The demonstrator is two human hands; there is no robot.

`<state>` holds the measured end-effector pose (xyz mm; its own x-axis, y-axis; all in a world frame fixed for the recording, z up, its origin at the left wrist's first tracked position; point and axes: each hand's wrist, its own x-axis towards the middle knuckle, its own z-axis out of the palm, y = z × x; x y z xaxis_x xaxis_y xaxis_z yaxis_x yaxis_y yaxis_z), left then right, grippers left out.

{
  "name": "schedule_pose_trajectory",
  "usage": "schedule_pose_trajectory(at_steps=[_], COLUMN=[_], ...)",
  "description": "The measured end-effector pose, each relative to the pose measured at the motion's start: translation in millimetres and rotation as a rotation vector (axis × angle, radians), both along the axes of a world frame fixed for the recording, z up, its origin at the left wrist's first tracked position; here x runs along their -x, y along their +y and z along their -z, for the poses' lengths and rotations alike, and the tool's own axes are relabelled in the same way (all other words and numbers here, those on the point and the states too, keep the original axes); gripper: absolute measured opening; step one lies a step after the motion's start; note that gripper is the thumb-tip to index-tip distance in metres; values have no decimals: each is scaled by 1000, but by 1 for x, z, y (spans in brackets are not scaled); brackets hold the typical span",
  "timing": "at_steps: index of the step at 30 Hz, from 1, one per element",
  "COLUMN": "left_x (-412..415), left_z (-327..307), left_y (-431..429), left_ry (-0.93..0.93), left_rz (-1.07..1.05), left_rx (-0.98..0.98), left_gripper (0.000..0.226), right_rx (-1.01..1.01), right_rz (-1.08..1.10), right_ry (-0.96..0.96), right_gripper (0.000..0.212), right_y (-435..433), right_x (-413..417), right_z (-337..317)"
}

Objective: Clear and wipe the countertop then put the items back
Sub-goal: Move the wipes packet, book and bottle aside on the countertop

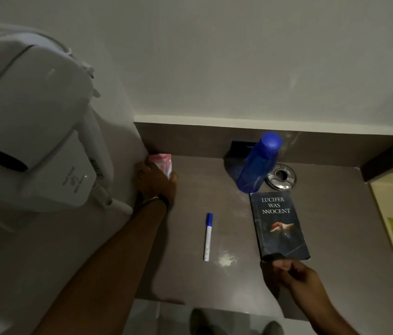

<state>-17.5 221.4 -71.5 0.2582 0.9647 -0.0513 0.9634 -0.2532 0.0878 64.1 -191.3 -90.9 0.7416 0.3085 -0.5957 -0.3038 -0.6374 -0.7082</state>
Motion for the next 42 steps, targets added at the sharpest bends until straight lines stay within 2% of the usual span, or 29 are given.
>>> schedule_pose_trajectory(at_steps=[2,6,10,12,17,20,25,31,36,39,42], left_x=[-1,8,16,16,12,10,18,73,117,117,109], left_z=[-7,-13,-17,-19,-12,-6,-14,-32,-25,-17,-12], left_y=[-29,-115,-171,-183,-196,-199,-189,-116,-70,-62,-56], left_ry=[-58,-59,69,67,23,-29,2,27,133,226,275], left_rz=[39,195,252,210,198,183,198,81,-9,37,8], left_rx=[19,115,323,427,419,449,362,283,247,217,278], left_gripper=[92,78,76,70,51,42,35,35,31,33,31], right_rx=[-9,-61,-55,-62,-73,-69,-80,-44,-13,-8,-9], right_rz=[1,-18,-60,-48,-19,-4,38,20,2,8,7], right_ry=[-11,-10,-37,-25,4,21,57,33,22,22,25], right_gripper=[11,15,14,12,11,12,15,19,23,23,21], right_y=[0,-4,-15,-22,-47,-63,-79,-87,-82,-77,-69], right_x=[1,2,1,1,1,1,5,8,11,14,18], right_z=[-9,-27,-41,-46,-46,-44,-36,-31,-26,-21,-18])
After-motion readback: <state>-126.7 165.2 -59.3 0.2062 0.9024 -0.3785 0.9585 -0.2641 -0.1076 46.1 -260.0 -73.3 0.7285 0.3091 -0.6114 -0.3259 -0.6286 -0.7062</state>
